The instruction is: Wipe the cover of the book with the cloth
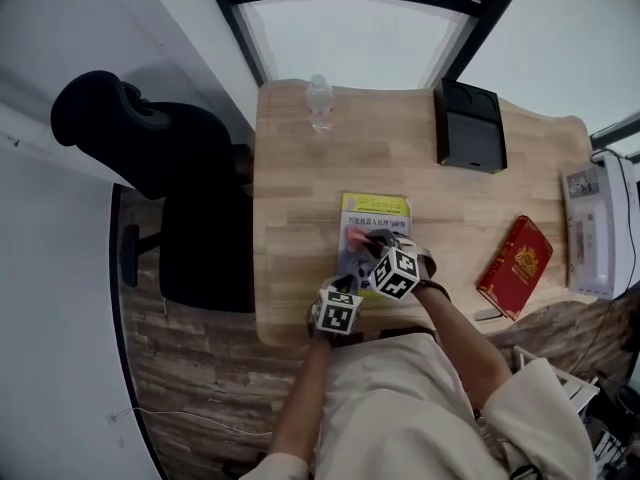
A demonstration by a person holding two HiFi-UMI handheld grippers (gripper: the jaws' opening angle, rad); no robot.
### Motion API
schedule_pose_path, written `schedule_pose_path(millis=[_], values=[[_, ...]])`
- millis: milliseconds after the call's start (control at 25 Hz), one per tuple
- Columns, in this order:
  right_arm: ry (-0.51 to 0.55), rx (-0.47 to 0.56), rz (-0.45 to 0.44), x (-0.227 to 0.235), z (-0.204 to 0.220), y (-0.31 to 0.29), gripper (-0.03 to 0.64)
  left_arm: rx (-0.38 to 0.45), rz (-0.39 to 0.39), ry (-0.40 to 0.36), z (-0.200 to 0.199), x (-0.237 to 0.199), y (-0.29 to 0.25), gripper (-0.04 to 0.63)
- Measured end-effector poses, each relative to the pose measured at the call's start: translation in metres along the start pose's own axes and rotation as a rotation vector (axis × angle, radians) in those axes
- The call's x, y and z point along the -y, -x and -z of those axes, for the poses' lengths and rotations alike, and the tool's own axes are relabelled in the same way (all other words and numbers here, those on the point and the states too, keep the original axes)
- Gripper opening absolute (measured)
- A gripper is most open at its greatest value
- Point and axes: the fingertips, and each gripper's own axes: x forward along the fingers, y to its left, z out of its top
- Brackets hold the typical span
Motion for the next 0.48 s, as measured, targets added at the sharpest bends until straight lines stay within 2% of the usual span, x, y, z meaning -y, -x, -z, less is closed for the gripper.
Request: schedule_pose_path(millis=[80,200,360,480], values=[[0.030,0.007,-0.012,-0.001,-0.006,-0.007,0.049,-0.009,0.007,0.006,0.001,0.000,-0.002,0.006],[0.134,-0.013,-0.019,-0.001,-0.008,-0.020,0.049,-0.039,0.008,0.020,-0.001,-0.001,-0.003,0.006],[0.172,-0.005,-0.055,0.002,-0.013,-0.023,0.049,0.019,-0.038,0.030,-0.018,-0.005,0.005,0.006],[0.199,0.002,-0.073,0.003,-0.015,-0.025,0.049,0.012,-0.070,0.017,-0.027,-0.011,0.001,0.006]])
